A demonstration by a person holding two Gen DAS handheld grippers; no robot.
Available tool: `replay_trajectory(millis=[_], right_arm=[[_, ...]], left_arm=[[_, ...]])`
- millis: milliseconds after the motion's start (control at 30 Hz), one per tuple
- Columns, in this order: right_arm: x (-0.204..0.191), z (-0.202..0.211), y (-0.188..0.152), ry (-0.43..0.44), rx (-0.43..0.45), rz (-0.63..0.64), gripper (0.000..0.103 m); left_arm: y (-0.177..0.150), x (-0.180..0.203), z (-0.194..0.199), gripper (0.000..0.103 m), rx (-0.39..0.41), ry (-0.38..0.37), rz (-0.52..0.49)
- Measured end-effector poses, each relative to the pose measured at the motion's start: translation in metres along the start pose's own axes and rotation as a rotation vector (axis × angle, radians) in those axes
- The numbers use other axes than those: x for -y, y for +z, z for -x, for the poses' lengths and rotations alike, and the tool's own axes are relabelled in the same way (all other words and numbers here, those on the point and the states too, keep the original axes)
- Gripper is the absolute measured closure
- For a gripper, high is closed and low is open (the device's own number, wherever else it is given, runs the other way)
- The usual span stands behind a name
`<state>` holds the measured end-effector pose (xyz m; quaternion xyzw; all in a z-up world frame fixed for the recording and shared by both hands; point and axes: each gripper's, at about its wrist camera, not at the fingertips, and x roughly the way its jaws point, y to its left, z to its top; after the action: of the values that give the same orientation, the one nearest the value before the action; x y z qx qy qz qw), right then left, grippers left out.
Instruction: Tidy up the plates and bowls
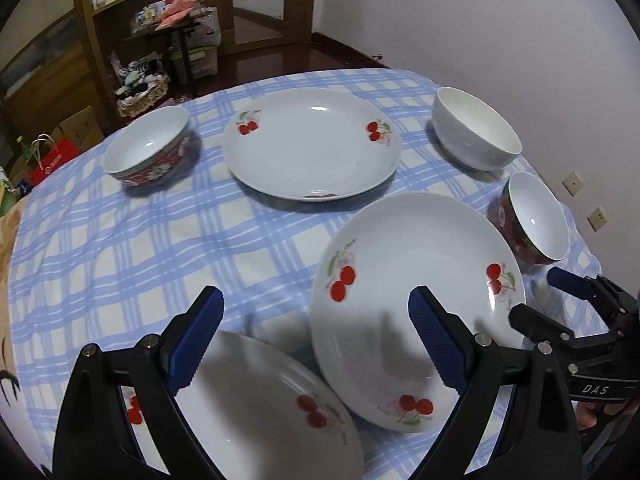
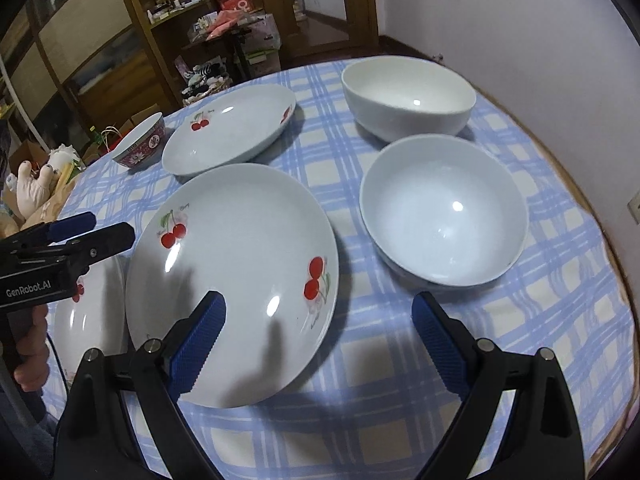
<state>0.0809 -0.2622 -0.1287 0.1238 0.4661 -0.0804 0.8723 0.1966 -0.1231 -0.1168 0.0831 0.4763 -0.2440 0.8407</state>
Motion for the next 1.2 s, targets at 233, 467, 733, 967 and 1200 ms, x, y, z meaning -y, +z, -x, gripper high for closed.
replay_trajectory(millis=[233,467,733,967,1200], right_arm=[[0.004,-0.015,-0.004,0.021,-0.055,-0.012,0.033],[0.003,-0.029,-0.008,0.046,-0.116,-0.009,0.069],[0.005,-0.03,-0.006,0.093,-0.111,-0.037,0.085],[0.007,-0.022,-0.006,0.085,-0.076,-0.034,0.085],[0.007,-0.012,-0.008,0.073,-0.041,-0.018,0.085]], left_arm=[[-0.004,0.002,-0.019,0.031,-0.048,-0.024,-0.006],[-0.01,0.009,-0.036,0.066,-0.133,-0.053,-0.048],[-0.011,0.0,-0.038,0.077,-0.13,-0.067,0.038],[-0.01,-0.001,-0.03,0.078,-0.108,-0.091,0.078],[-0.011,0.003,-0.023,0.078,-0.098,-0.095,0.075]])
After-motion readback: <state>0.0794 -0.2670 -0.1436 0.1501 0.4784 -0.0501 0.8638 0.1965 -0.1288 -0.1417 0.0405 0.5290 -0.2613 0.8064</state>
